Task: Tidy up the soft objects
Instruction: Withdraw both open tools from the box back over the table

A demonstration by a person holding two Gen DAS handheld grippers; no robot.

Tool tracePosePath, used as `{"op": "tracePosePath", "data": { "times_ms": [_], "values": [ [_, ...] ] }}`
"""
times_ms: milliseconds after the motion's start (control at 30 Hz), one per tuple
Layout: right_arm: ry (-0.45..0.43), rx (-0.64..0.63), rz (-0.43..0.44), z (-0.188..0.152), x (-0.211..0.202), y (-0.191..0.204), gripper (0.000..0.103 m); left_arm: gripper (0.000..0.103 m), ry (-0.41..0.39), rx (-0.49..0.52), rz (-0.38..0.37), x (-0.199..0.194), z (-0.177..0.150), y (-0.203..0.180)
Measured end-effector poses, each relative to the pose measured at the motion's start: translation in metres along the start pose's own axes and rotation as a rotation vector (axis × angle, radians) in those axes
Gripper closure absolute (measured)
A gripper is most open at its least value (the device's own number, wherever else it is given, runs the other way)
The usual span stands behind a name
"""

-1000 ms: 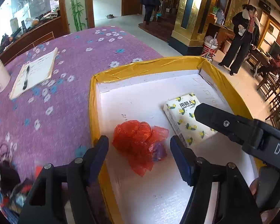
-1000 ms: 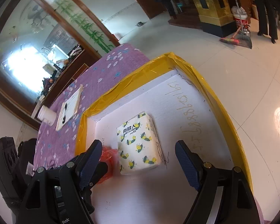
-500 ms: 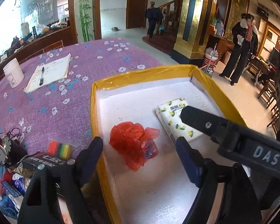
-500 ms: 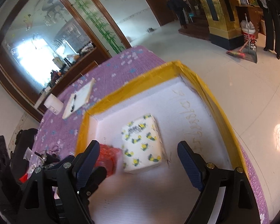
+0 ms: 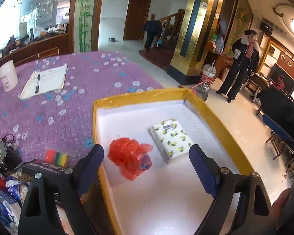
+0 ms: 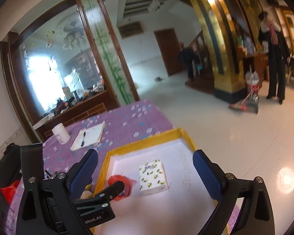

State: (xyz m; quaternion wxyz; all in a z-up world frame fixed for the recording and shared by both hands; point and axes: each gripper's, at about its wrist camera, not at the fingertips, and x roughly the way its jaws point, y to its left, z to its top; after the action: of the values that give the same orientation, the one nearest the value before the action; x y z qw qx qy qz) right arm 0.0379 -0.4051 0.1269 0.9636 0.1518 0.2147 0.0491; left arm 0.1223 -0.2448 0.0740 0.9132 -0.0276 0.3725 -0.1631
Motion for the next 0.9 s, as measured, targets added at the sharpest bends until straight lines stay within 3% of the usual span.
{"op": "tracePosePath", "data": {
  "times_ms": [133,233,367,567,900],
  "values": [
    [-0.11,-0.065,0.039,0.008,-0.031,0.018,0.001,0.013,-0.034,0.016,0.0,-0.016,0.003,-0.005],
    [-0.122,-0.065,0.095,0.008,-0.044,0.02,0.001,0.011,-0.03,0.011,-0.01,-0.029,0.002,-0.005],
    [-0.094,-0.017,0.138,0.001,-0.049,0.016,0.001,0.007,-0.056,0.039,-0.007,-0.054,-0.009,-0.006],
    [0.015,0.05,0.209,-0.012,-0.042,0.017,0.001,0.006,-0.062,0.066,-0.003,-0.082,-0.035,0.003],
    [0.095,-0.008,0.235,-0.029,-0.035,0.05,0.001,0.006,-0.097,0.075,-0.012,-0.125,-0.089,0.04]
  ]
}}
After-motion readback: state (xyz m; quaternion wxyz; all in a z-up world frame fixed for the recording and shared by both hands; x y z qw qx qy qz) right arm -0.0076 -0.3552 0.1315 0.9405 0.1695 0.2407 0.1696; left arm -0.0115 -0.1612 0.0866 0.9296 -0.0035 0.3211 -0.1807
